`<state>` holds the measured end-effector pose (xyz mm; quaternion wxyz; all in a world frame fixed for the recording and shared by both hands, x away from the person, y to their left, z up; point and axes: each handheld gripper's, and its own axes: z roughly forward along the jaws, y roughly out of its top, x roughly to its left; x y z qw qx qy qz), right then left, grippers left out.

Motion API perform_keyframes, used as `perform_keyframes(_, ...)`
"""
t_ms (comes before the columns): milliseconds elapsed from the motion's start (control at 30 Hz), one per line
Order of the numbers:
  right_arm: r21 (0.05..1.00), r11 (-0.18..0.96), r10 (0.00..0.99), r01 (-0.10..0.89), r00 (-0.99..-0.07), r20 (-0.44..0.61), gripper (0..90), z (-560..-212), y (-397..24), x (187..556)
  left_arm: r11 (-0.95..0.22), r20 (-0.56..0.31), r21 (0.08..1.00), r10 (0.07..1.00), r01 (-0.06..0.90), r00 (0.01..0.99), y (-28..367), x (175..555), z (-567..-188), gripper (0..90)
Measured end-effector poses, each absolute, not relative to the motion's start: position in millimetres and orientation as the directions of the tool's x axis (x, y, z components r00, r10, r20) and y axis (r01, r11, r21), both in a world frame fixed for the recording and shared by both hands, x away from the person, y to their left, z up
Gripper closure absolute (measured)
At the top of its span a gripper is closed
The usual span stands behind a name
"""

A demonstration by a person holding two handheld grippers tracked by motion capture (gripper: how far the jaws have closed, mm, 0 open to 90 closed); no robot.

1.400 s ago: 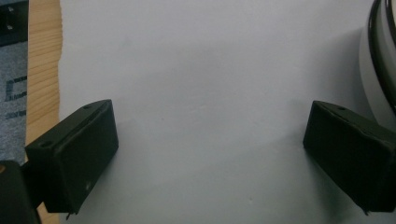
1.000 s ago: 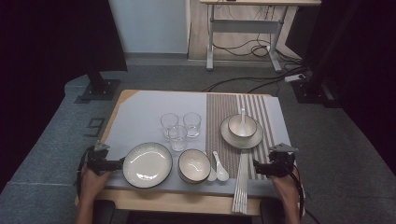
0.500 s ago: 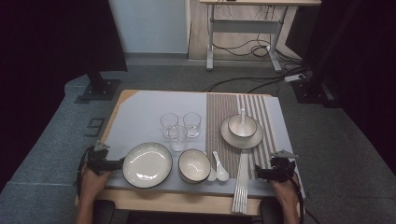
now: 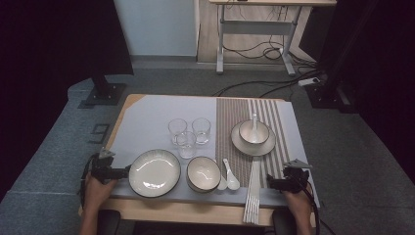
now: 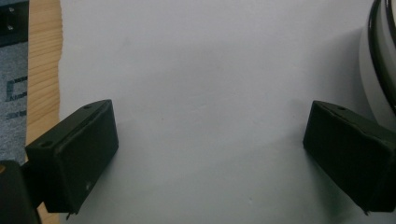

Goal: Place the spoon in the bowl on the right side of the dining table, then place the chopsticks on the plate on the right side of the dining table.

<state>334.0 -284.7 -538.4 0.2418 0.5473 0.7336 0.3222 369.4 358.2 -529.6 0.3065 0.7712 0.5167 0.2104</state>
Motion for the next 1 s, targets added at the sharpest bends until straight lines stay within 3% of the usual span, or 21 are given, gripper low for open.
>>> perform_keyframes(733,0.701,0.201,0.966,0.684,-0.257,-0.026,0.0,-530.4,-282.9,334.0,-0.277,0.006,0.69,0.926,0.669,0.378,358.3,369.6,-529.6,3.0)
perform_keyframes(1000,0.714,0.219,0.944,0.665,-0.329,0.016,0.8,-509.6,-271.2,321.7,-0.278,0.006,0.689,0.926,0.669,0.378,358.3,369.5,-529.5,3.0)
